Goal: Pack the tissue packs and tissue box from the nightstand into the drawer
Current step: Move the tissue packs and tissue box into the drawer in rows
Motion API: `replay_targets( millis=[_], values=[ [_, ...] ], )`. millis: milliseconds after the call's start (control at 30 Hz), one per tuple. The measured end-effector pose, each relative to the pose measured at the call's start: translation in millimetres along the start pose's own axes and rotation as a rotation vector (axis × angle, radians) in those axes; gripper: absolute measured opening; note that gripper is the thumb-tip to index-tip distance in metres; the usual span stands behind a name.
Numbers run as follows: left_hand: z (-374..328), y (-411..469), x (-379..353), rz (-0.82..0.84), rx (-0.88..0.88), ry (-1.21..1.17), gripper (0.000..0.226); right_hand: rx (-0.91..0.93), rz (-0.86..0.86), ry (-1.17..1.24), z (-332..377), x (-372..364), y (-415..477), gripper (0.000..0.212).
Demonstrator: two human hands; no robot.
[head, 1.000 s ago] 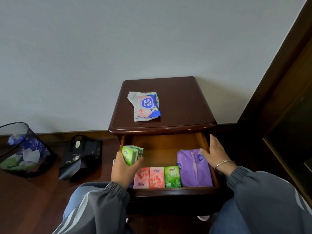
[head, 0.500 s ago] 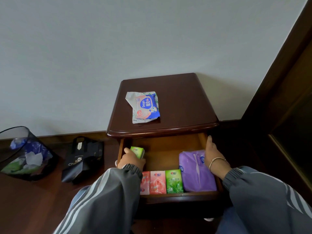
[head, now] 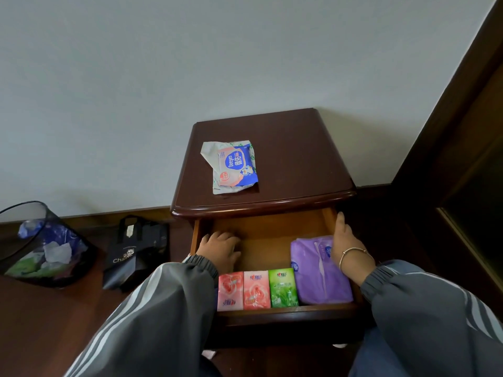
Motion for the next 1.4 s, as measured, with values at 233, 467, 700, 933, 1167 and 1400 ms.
replay_targets(
  millis=[233, 467, 700, 933, 1167, 1400],
  values=[
    [17, 0, -2, -0.023, 0.103, 0.148, 0.042, 0.076, -0.007, 0.116, -3, 3, -1, 0.077],
    [9, -10, -7, -0.221, 0.176, 0.301, 0.040, 0.111, -0.023, 0.189, 1, 9, -7, 0.061],
    [8, -10, -2, -0.229, 0.275, 0.140, 0.030, 0.107, -0.023, 0.179, 2, 10, -10, 0.061],
    [2, -13, 3, -0.275, 0.272, 0.051, 0.033, 0.098, -0.024, 0.187, 2, 9, -8, 0.061],
    [-9, -55, 81, -0.847, -0.048, -0.209, 0.024, 0.096, -0.026, 0.185, -1, 5, 0, 0.060],
    [10, 22, 143, -0.504, 0.412, -0.873, 0.066, 0.106, -0.023, 0.202, -4, 4, 5, 0.065]
  ],
)
Point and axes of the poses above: each hand's wrist, its own y-axis towards the middle knuckle, its own x-axis out of the back of the hand, z = x × y, the point moved 4 cm from there along y, towards the middle knuckle, and after that the axes turned 10 degrees about z, right-handed, at the moved point
